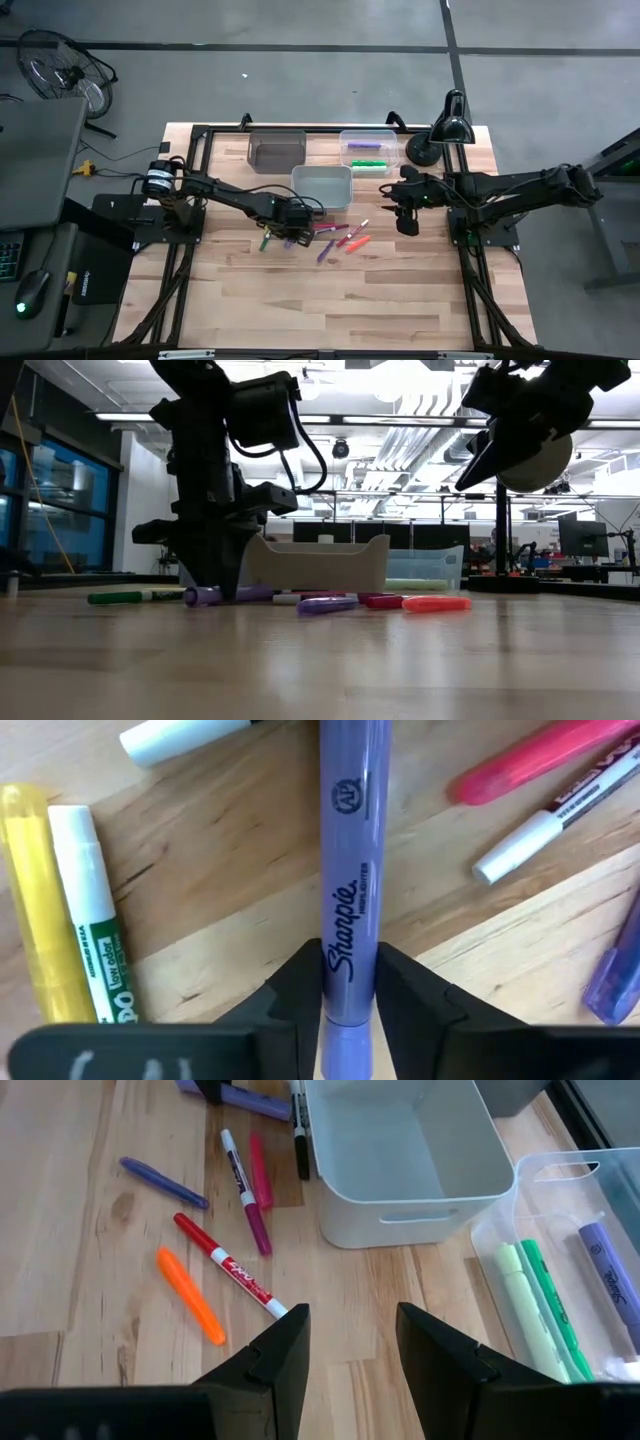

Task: Pick & Place Markers
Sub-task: Put the purple highlighter into the transparent bin

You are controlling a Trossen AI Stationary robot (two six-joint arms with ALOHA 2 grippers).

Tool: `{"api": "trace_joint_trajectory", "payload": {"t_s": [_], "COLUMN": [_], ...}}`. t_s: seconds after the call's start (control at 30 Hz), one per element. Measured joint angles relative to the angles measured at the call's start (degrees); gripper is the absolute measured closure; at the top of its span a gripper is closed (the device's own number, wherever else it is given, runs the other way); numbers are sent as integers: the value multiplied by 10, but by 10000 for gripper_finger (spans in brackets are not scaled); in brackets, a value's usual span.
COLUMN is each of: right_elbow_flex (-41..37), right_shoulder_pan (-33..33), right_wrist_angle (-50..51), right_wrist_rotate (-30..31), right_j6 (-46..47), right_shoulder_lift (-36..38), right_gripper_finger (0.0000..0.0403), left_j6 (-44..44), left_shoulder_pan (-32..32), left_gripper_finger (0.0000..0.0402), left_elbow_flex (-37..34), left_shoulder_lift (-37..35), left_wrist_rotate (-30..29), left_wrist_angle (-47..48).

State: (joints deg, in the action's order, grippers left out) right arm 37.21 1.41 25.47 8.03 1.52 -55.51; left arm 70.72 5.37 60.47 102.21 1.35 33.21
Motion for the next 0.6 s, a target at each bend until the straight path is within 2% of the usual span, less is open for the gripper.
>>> {"api": "trace_joint_trajectory", "payload": {"t_s": [0.37, 0.6], "right_elbow_flex": [0, 0], "right_shoulder_pan": [0, 0], "right_wrist_angle": [0, 0], "right_wrist_rotate": [0, -1], "right_j6": [0, 1], "right_shoulder_lift": [0, 0], "right_gripper_finger": [263, 263], "left_j6": [-22, -76], "left_shoulder_pan": [3, 12], "left_gripper_finger": [332, 333], "left_elbow_flex": [5, 84], "left_shoulder_lift": [8, 13], "left_wrist_rotate": [8, 13], "left_wrist_angle": [8, 104]}}
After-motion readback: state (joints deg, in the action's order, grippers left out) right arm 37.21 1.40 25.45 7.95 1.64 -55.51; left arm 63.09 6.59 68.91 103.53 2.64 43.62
